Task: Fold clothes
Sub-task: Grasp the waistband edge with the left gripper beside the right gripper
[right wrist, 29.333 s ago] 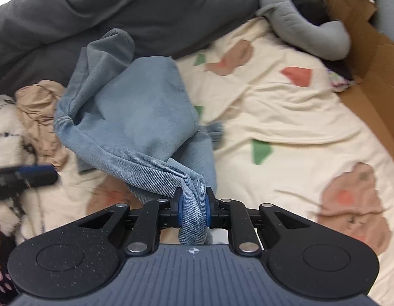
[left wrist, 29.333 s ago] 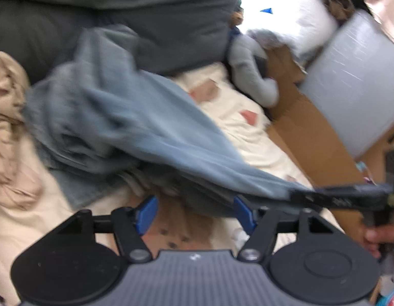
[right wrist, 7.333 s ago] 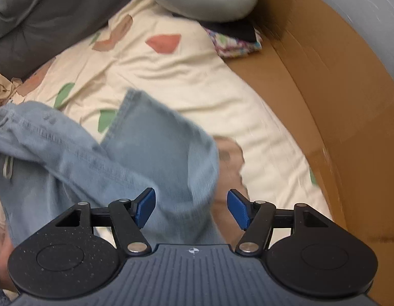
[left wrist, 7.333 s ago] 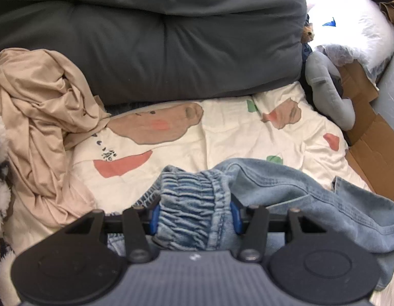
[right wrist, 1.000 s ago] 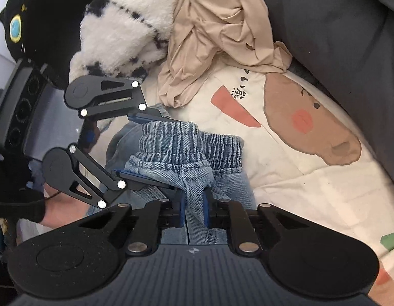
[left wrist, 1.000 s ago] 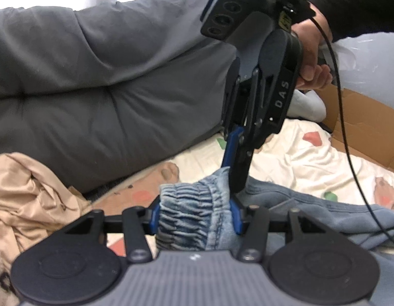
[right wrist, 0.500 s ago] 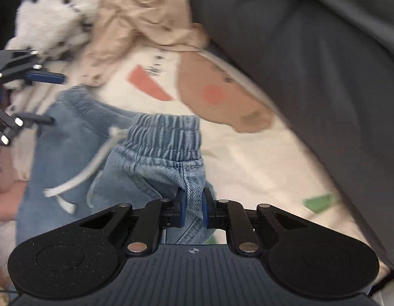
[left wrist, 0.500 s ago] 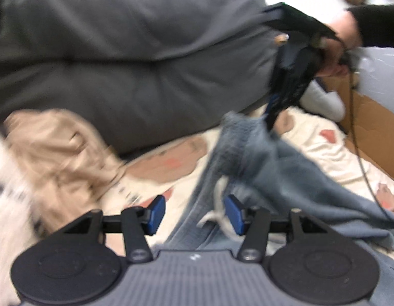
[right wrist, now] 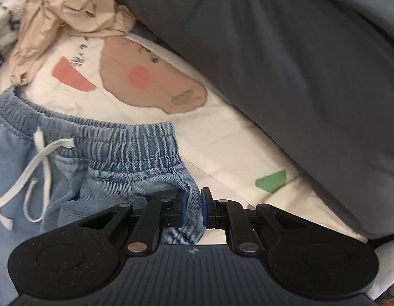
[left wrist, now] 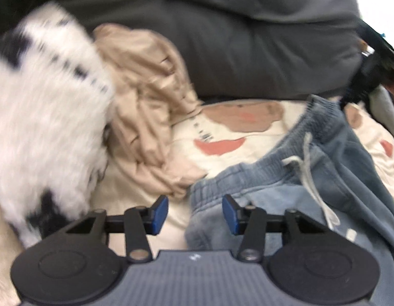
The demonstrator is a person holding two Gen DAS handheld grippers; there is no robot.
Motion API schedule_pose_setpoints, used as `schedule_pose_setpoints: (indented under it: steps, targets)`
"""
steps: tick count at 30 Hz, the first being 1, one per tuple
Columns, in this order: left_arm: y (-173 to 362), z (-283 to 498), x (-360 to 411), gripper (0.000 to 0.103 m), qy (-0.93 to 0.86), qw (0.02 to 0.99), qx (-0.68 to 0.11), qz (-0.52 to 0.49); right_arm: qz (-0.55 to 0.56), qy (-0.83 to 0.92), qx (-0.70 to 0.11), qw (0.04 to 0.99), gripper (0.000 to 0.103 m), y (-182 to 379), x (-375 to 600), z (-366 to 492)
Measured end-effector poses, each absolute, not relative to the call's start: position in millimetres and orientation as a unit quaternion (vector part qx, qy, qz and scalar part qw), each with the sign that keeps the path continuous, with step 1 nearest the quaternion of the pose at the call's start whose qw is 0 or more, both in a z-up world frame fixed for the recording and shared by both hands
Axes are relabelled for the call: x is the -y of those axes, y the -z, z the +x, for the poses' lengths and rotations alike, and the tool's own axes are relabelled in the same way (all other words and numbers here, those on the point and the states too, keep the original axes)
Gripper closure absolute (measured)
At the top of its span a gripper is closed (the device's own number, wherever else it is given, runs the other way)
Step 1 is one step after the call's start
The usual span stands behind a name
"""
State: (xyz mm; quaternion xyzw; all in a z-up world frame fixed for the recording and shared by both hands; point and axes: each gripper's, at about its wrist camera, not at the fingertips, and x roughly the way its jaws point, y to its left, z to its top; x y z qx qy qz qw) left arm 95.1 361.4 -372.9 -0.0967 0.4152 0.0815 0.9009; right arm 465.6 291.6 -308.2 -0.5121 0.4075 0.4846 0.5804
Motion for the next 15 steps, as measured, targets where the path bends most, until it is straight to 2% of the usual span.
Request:
schedule_pose_setpoints:
  steps: [1, 2, 6, 15]
  targets:
    - [376.3, 97.5, -363.3, 0.063, -0.095, 0.897, -0.419, -0.105, -0.510, -0.480, -0.411, 0.584, 0.093, 310.4, -290.1, 468.4]
    - [379.9, 99.9, -365.3, 0.063, -0.107, 0.892, -0.423, -0.115, -0.508, -0.476, -0.414, 0.587, 0.093, 312.6, -288.5, 471.1]
    - [392.5, 108.7, -369.4, 0.063, -0.113, 0.879, -0.435, -0.160, -0.500, -0.468, -0.426, 0.591, 0.093, 321.1, -281.1, 480.0]
    - [395.3, 109.7, -361.0, 0.064, -0.084, 0.875, -0.446, -0.169, -0.491, -0.458, -0.444, 0.594, 0.093, 334.2, -275.5, 491.7]
